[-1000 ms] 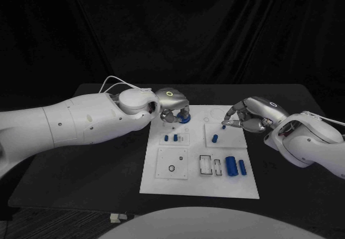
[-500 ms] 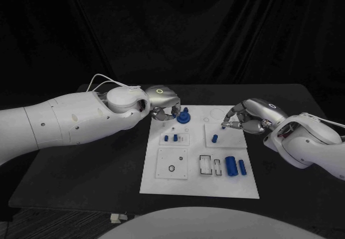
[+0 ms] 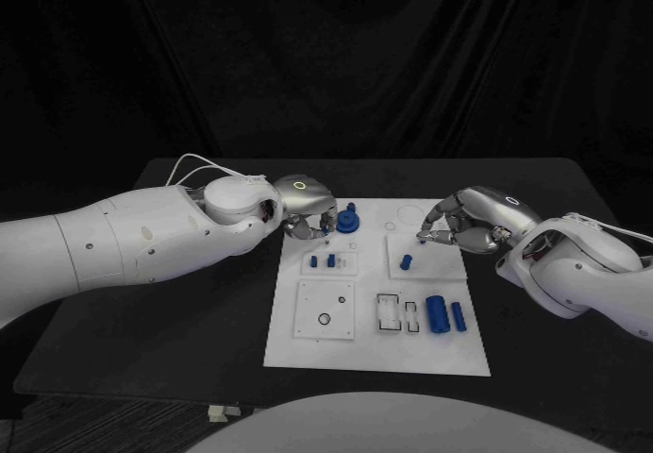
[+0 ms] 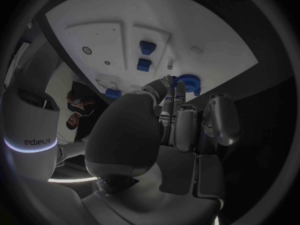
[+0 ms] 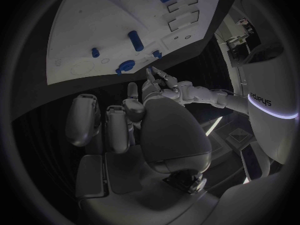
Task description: Assemble the parts on the task board
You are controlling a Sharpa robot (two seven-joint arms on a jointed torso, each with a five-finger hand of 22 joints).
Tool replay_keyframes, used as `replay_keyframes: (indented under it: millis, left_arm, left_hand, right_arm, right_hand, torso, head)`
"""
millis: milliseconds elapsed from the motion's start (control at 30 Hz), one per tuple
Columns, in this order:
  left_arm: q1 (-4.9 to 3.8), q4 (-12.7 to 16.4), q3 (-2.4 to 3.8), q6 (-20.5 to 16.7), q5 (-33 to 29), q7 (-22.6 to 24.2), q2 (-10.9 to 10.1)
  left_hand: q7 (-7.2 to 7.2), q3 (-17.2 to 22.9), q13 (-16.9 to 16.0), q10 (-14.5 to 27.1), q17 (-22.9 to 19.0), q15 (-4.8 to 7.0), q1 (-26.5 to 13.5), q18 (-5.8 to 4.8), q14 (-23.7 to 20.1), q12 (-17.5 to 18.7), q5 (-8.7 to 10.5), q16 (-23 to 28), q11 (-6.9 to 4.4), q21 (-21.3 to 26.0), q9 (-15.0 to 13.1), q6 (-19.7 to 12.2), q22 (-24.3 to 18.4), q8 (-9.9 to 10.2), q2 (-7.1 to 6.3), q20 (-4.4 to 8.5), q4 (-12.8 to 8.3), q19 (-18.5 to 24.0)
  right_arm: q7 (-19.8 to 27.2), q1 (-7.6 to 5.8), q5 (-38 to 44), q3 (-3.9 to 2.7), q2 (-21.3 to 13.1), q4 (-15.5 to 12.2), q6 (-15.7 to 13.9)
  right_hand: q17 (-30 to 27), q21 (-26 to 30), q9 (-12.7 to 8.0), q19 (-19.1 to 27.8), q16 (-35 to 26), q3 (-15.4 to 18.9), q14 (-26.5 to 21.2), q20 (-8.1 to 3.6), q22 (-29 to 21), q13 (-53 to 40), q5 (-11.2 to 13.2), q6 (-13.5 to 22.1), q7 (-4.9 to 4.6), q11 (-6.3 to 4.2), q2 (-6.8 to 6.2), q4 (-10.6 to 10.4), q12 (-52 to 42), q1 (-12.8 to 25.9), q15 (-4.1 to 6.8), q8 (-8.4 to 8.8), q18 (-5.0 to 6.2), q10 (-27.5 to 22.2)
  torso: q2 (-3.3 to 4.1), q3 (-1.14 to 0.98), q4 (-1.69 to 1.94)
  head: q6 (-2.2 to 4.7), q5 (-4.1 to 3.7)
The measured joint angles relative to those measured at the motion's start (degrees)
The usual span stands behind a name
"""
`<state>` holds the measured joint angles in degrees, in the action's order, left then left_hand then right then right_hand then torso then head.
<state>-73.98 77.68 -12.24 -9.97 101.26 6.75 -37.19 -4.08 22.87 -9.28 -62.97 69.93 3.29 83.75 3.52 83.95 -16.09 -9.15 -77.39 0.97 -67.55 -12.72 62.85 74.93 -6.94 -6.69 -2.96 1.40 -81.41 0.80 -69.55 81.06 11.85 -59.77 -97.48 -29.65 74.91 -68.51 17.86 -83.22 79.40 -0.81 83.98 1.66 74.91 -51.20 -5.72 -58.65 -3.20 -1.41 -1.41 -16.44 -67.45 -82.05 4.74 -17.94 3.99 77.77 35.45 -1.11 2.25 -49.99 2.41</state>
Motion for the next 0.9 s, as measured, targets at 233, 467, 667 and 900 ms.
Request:
replay_keyframes:
  millis: [233, 467, 667, 900]
  left_arm:
    - [0.98, -0.9, 0.0, 0.5, 0.0, 0.0, 0.2]
    - [1.53, -1.5, 0.01, 0.8, 0.0, 0.0, 0.6]
    - [1.84, -1.9, 0.01, 0.9, 0.0, 0.1, 1.0]
    - [1.98, -2.3, 0.01, 0.9, 0.0, 0.1, 1.5]
  left_hand:
    - [0.18, 0.0, 0.1, 0.0, 0.0, 0.0, 0.0, 0.0, 0.0, 0.0, 0.0, 0.0, 0.01, 0.0, 0.0, -0.2, 0.0, 0.0, 0.0, 0.0, 0.0, 0.0]
    - [0.07, 0.2, 0.2, 0.0, -0.1, 0.0, 0.0, 0.0, 0.0, 0.2, 0.01, 0.0, 0.01, 0.0, 0.1, -0.3, 0.0, 0.2, 0.0, 0.0, -0.2, 0.0]
    - [-0.02, 0.2, 0.2, 0.1, -0.1, -0.01, 0.0, 0.0, 0.0, 0.2, 0.01, 0.0, 0.09, 0.0, 0.1, -0.4, 0.0, 0.2, 0.0, 0.0, -0.2, 0.0]
    - [0.07, 0.2, 0.3, 0.1, -0.1, -0.01, 0.0, 0.0, 0.0, 0.2, 0.01, 0.0, 0.1, 0.0, 0.2, -0.7, 0.0, 0.5, 0.0, 0.0, -0.2, 0.0]
  right_arm:
    - [0.0, 0.02, 0.0, 0.0, 0.0, -0.1, 0.0]
    - [0.0, 0.03, -0.1, 0.0, 0.0, -0.1, 0.0]
    - [0.0, 0.03, -0.1, 0.0, -0.1, -0.2, 0.0]
    - [0.0, 0.04, -0.1, 0.0, -0.2, -0.2, 0.0]
  right_hand:
    - [0.0, 0.0, 0.0, 0.0, 0.0, 0.0, 0.0, 0.0, 0.0, -0.6, 0.0, 0.0, 0.0, -0.01, 0.0, 0.0, 0.1, 0.0, -0.02, 0.0, 0.0, -0.4]
    - [0.0, 0.0, -0.1, 0.2, 0.0, 0.0, 0.0, -0.21, 0.0, -1.4, 0.0, 0.0, 0.0, -0.01, 0.0, 0.0, 0.2, 0.0, -0.02, 0.0, 0.0, -0.4]
    - [0.0, 0.0, 0.0, 0.2, 0.0, 0.0, 0.0, -0.21, 0.0, -1.8, 0.0, 0.0, 0.0, 0.0, 0.0, 0.0, 0.3, 0.0, -0.03, 0.0, 0.0, -0.4]
    - [0.0, 0.0, 0.0, 0.2, 0.0, 0.0, 0.0, -0.21, 0.0, -2.6, 0.0, 0.0, 0.0, 0.01, 0.0, 0.0, 0.5, 0.0, -0.03, 0.0, 0.0, -0.4]
  torso:
    - [-0.1, 0.0, -0.04]
    - [-0.14, 0.0, -0.05]
    - [-0.12, 0.0, -0.03]
    - [-0.12, -0.01, -0.04]
  head:
    - [0.0, 0.05]
    - [0.0, -0.02]
    - [0.0, -0.15]
    - [0.0, -0.01]
